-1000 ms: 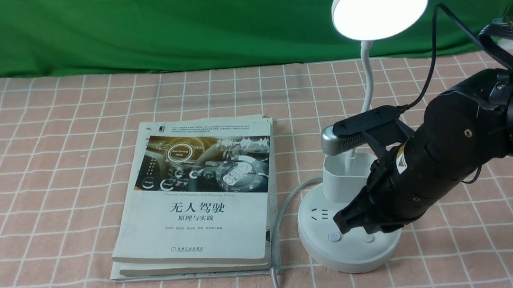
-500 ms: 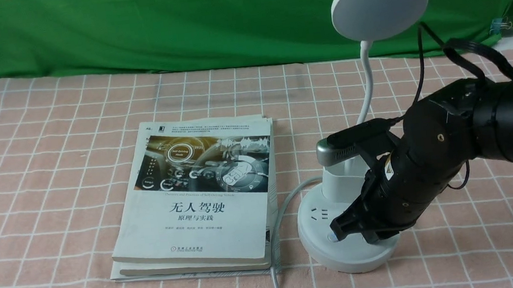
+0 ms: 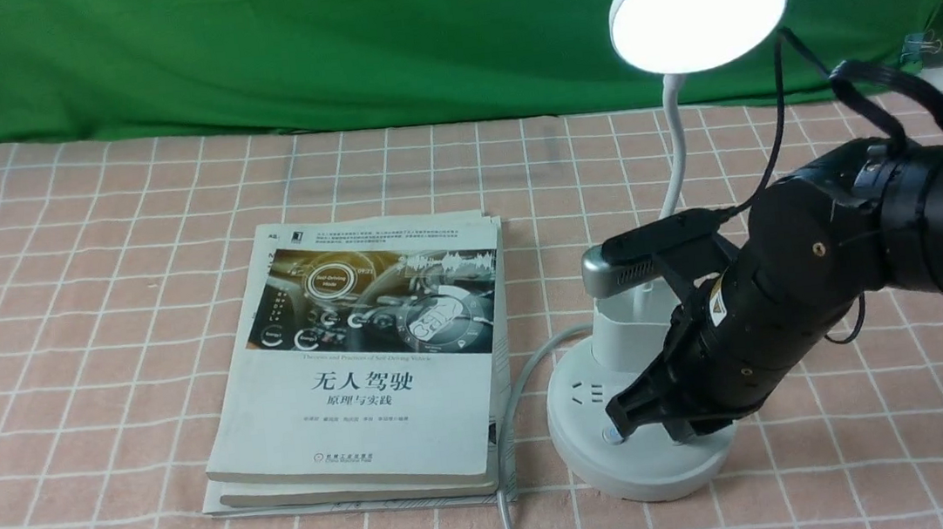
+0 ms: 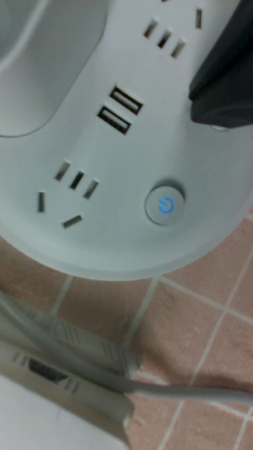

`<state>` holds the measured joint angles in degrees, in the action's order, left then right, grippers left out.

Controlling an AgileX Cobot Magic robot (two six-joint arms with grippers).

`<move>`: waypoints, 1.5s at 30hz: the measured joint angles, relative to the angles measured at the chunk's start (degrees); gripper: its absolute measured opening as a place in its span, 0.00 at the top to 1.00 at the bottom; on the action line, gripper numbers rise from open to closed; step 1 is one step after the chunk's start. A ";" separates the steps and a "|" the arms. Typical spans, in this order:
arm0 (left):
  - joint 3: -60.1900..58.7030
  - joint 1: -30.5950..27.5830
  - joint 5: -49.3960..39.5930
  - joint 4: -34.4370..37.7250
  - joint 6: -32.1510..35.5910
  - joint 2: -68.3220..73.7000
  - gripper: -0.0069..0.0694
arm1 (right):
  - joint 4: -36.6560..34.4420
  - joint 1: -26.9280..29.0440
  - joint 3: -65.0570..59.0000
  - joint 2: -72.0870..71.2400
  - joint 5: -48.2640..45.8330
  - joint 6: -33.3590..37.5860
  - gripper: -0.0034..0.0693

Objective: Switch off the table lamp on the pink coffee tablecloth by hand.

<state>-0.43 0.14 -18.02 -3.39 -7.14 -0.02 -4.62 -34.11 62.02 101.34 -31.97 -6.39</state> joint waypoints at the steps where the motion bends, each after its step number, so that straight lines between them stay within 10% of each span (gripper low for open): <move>1: 0.00 0.00 0.00 0.00 0.00 0.00 0.90 | 0.05 0.00 0.11 0.01 0.00 -0.01 0.89; 45: 0.00 0.00 0.00 0.00 0.00 0.00 0.90 | -0.04 -0.15 -5.94 -13.89 -1.83 0.89 0.89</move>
<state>-0.43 0.14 -18.02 -3.39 -7.14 -0.02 -4.65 -34.26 56.08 87.44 -33.80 -5.50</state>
